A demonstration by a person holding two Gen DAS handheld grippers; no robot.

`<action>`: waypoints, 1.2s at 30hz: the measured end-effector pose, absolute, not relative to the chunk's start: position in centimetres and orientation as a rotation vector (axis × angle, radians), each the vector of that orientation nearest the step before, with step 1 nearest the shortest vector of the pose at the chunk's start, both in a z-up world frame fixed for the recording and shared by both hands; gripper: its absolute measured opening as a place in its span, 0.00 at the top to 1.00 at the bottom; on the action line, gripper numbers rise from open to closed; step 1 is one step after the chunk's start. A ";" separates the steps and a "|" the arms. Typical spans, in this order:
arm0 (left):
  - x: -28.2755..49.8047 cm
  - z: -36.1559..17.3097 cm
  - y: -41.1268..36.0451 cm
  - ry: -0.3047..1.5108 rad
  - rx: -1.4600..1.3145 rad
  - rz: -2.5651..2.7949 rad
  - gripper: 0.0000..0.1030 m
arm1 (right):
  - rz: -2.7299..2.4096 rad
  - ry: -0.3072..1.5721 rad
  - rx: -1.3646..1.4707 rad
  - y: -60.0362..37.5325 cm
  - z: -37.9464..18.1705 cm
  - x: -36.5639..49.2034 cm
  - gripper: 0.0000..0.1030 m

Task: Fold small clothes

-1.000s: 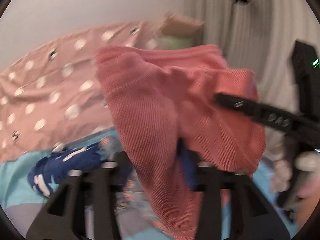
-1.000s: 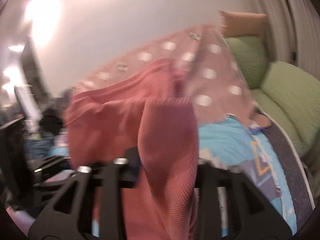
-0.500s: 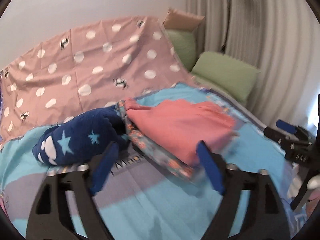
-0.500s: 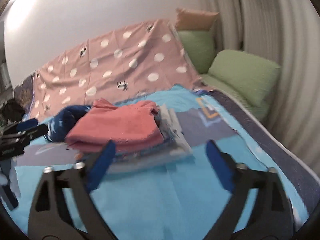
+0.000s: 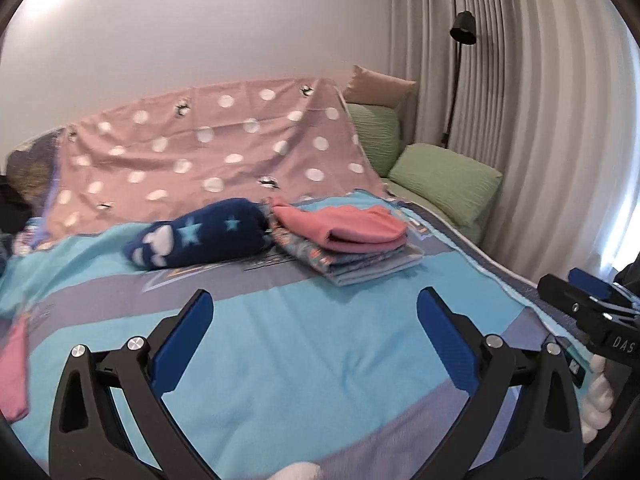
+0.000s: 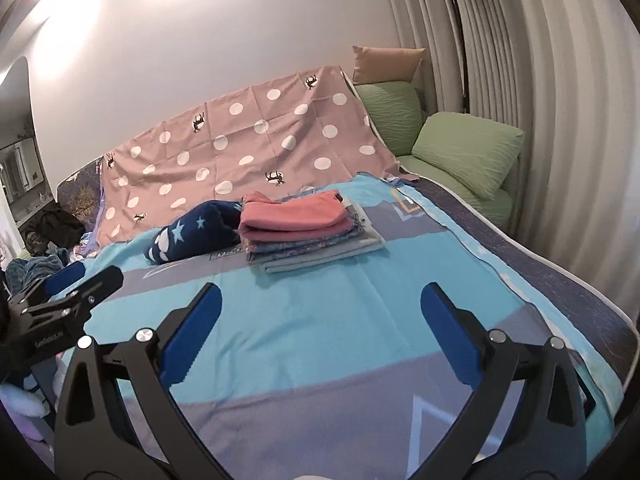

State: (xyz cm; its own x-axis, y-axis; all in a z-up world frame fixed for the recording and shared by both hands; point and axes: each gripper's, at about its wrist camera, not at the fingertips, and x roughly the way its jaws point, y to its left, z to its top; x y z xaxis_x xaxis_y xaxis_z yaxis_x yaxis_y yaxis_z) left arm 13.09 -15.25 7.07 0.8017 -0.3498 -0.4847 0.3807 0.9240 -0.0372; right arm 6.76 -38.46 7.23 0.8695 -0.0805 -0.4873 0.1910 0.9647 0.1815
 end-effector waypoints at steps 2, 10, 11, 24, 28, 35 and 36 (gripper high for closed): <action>11.4 7.6 -14.6 0.505 0.056 -0.402 0.01 | -0.136 0.498 0.238 -37.8 7.7 5.4 0.02; 5.7 7.8 -12.9 0.539 0.071 -0.386 0.01 | -0.118 0.516 0.216 -35.4 8.1 1.3 0.02; 5.2 7.8 -12.8 0.543 0.075 -0.390 0.01 | -0.112 0.524 0.222 -35.3 8.0 1.0 0.02; 2.3 6.3 -11.0 0.602 0.018 -0.407 0.01 | -0.122 0.588 0.193 -33.6 7.2 -1.0 0.02; 2.3 6.3 -10.9 0.602 0.019 -0.403 0.01 | -0.117 0.596 0.191 -33.4 7.0 -0.9 0.02; 2.4 5.9 -10.5 0.612 0.008 -0.395 0.01 | -0.110 0.605 0.177 -32.9 6.8 -0.7 0.02; 2.4 5.9 -10.5 0.613 0.007 -0.395 0.01 | -0.111 0.606 0.175 -32.9 6.8 -0.6 0.02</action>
State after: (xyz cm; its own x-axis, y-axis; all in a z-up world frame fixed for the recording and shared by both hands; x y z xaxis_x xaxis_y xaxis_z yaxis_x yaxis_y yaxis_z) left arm 2.39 -10.53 5.89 0.7456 -0.3584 -0.5617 0.3627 0.9255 -0.1092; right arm -0.64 -32.93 6.80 0.8168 -0.0526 -0.5745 0.1548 0.9793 0.1304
